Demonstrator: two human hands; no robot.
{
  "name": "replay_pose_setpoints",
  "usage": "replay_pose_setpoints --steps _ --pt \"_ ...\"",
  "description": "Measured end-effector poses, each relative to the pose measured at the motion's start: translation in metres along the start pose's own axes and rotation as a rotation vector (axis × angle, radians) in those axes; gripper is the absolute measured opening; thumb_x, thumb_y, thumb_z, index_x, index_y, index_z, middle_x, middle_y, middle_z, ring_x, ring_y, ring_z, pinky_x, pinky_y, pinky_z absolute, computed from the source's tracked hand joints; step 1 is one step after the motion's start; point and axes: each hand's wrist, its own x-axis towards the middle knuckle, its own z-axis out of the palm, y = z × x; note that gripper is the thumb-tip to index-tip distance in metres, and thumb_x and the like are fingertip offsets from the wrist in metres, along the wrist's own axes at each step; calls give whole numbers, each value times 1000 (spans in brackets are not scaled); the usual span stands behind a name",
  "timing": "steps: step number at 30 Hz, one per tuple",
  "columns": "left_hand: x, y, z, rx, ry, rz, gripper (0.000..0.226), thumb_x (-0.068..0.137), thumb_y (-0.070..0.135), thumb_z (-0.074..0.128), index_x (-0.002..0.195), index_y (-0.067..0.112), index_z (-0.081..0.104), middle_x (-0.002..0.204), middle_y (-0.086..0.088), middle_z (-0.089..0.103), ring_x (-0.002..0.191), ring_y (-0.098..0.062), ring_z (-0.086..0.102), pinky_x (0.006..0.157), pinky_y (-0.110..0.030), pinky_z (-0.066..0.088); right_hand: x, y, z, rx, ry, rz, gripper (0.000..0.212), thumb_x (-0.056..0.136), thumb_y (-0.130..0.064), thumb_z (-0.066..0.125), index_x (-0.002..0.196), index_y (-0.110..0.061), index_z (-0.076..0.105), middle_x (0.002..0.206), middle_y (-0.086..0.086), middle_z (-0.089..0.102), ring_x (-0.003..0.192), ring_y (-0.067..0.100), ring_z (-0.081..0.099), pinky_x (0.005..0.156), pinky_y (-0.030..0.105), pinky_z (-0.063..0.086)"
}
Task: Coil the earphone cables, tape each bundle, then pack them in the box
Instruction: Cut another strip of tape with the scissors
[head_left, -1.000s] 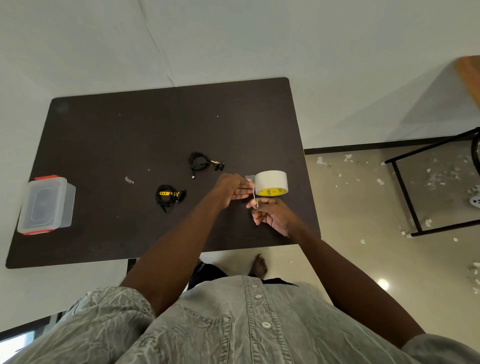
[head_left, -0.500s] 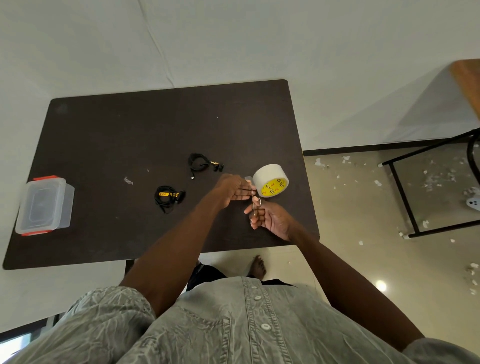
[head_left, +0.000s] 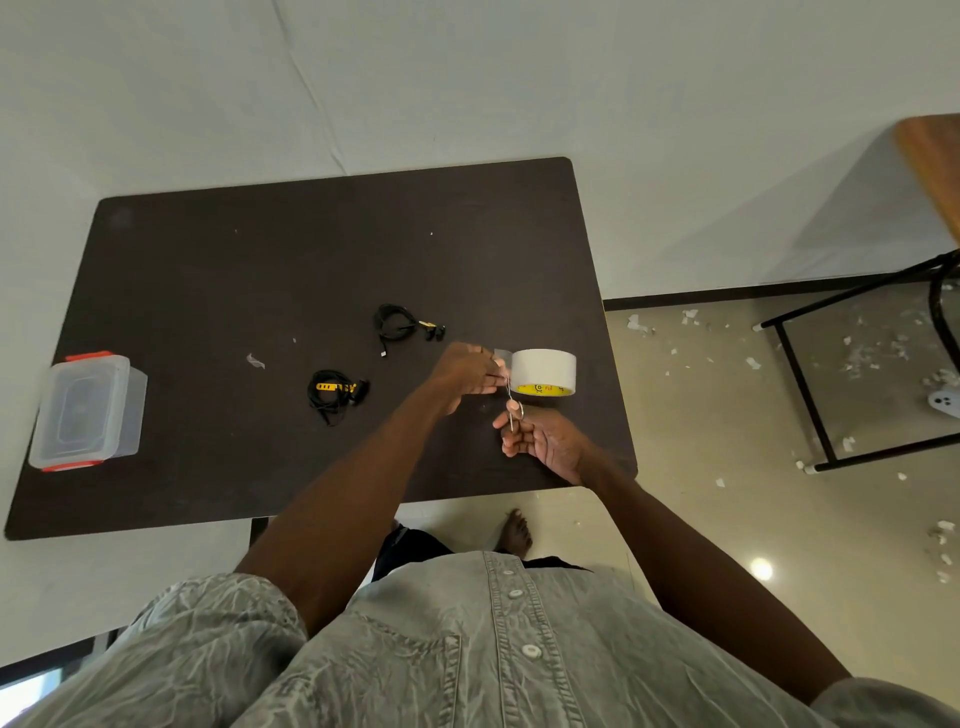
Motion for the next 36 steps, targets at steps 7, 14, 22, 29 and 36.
replay_pose_setpoints --steps 7,14,22,29,36 --pt "-4 1 2 16 -4 -7 12 94 -2 53 106 -4 57 103 -26 67 86 -29 68 80 -34 56 2 -3 3 7 1 -25 38 85 -35 60 98 1 64 76 14 58 69 20 58 73 33 50" --pt "-3 2 1 1 -7 -28 13 92 -2 57 104 -4 58 90 -20 70 85 -28 71 84 -38 57 5 -1 1 32 29 -32 27 91 -27 60 97 0 66 74 13 58 69 20 58 71 32 51" --pt "-5 3 -1 -3 -17 -21 5 92 0 57 96 0 60 87 -16 70 87 -28 70 84 -38 57 1 -1 -1 66 33 -40 16 96 -11 57 95 -1 68 72 12 58 66 18 57 66 30 53" --pt "-4 0 0 -15 -21 -33 4 92 2 57 94 0 60 88 -17 70 88 -29 70 86 -39 57 0 -1 0 91 44 -47 13 93 -7 58 90 -2 70 72 15 59 62 18 56 61 29 52" --pt "-2 -1 2 -47 -27 -80 23 98 5 47 112 -11 58 105 -24 67 100 -35 67 89 -40 55 -1 -2 0 116 27 -46 15 93 -15 61 90 -2 69 75 14 62 61 17 59 64 32 53"
